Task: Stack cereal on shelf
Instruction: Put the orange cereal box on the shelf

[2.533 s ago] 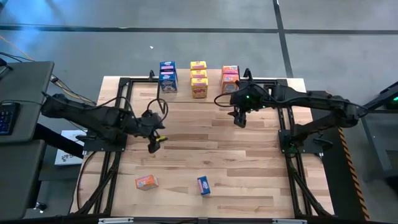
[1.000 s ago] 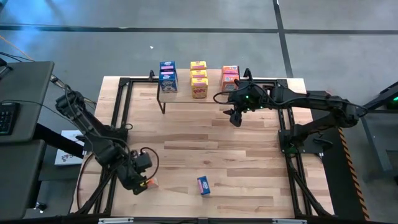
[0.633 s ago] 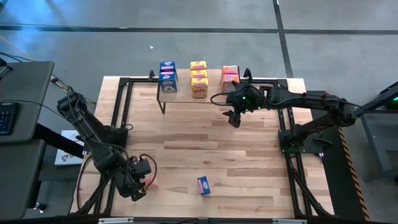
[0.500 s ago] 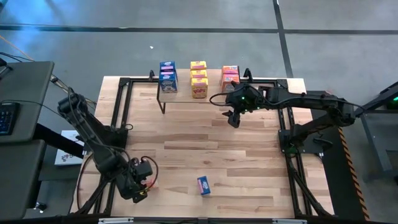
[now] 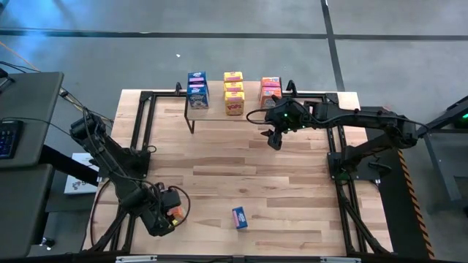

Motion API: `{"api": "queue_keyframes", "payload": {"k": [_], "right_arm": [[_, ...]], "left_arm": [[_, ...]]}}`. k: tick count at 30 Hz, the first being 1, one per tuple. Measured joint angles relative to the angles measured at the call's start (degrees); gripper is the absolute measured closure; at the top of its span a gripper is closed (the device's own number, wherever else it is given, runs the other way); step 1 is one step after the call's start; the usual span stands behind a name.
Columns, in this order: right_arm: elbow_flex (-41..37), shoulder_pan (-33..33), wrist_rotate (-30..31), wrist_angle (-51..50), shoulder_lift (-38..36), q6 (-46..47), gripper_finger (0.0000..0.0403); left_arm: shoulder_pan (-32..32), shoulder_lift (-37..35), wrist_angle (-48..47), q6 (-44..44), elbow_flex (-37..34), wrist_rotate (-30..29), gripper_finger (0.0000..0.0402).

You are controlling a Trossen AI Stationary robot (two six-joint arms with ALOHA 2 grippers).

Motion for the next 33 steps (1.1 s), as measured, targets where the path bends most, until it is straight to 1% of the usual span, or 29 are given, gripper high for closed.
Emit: {"api": "queue_keyframes", "payload": {"k": [5, 12, 16, 24, 33], "right_arm": [[0.0, 0.0, 0.0, 0.0, 0.0, 0.0, 0.0192], [0.0, 0.0, 0.0, 0.0, 0.0, 0.0, 0.0192], [0.0, 0.0, 0.0, 0.0, 0.0, 0.0, 0.0192], [0.0, 0.0, -0.2, 0.0, 0.0, 0.0, 0.0192], [0.0, 0.0, -2.1, 0.0, 0.0, 0.5, 0.0192]], "left_arm": [[1.1, 0.3, -0.9, -0.1, 0.0, -0.1, 0.0157], [3.0, 0.3, -0.9, 2.5, 0.0, 0.3, 0.0213], [3.9, 0.1, -0.8, 4.3, 0.0, 0.3, 0.0232], [6.0, -0.6, 0.9, 9.2, 0.0, 0.3, 0.0238], [10.6, -3.0, 1.6, 17.4, 0.1, -0.3, 0.0238]]}}
